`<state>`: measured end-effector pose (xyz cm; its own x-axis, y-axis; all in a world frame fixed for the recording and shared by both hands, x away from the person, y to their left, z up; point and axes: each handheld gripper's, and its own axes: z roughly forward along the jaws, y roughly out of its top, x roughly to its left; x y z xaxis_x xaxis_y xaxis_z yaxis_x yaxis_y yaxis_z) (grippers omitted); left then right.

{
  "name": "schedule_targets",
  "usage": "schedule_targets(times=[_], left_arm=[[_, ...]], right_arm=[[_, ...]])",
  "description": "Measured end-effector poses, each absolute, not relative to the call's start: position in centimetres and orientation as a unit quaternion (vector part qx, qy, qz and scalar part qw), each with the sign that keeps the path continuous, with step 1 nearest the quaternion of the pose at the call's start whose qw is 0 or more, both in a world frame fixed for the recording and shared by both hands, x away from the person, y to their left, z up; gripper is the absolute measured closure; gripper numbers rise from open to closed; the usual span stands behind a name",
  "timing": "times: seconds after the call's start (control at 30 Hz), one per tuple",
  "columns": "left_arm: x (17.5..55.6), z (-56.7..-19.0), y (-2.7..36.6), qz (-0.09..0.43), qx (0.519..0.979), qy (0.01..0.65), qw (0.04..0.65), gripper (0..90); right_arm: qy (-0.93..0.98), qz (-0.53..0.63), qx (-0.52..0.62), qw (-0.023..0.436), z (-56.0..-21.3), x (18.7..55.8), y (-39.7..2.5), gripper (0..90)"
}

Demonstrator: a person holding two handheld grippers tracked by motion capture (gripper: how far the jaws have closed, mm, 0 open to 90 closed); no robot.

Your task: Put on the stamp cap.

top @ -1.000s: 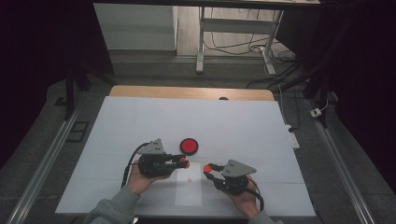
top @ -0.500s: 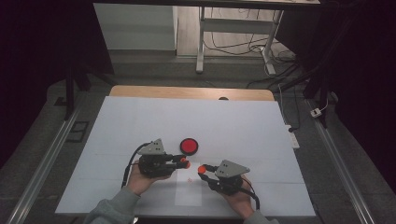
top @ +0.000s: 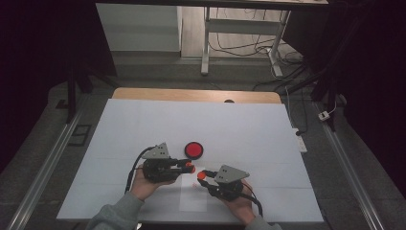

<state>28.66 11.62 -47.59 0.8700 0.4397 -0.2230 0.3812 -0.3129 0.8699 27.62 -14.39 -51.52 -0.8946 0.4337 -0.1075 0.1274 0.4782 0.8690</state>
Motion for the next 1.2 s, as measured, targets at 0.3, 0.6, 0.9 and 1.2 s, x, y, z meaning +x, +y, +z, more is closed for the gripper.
schedule_targets(times=[0.3, 0.6, 0.9, 1.2], left_arm=[[28.5, -47.7, 11.2, 0.027, 0.813, 0.249, 0.526, 72.0], [28.6, -47.8, 10.9, 0.023, 0.814, 0.248, 0.524, 72.0], [28.6, -48.1, 10.4, 0.021, 0.816, 0.247, 0.522, 72.0], [28.5, -48.2, 10.1, 0.020, 0.818, 0.243, 0.521, 72.0]], right_arm=[[0.846, 0.483, 0.162, 0.155, -51.5, 27.6, -13.9, 64.4], [0.843, 0.488, 0.162, 0.157, -51.5, 27.6, -13.7, 64.4], [0.838, 0.497, 0.159, 0.157, -51.2, 27.6, -13.5, 64.4], [0.834, 0.504, 0.163, 0.155, -51.1, 27.6, -13.6, 64.4]])
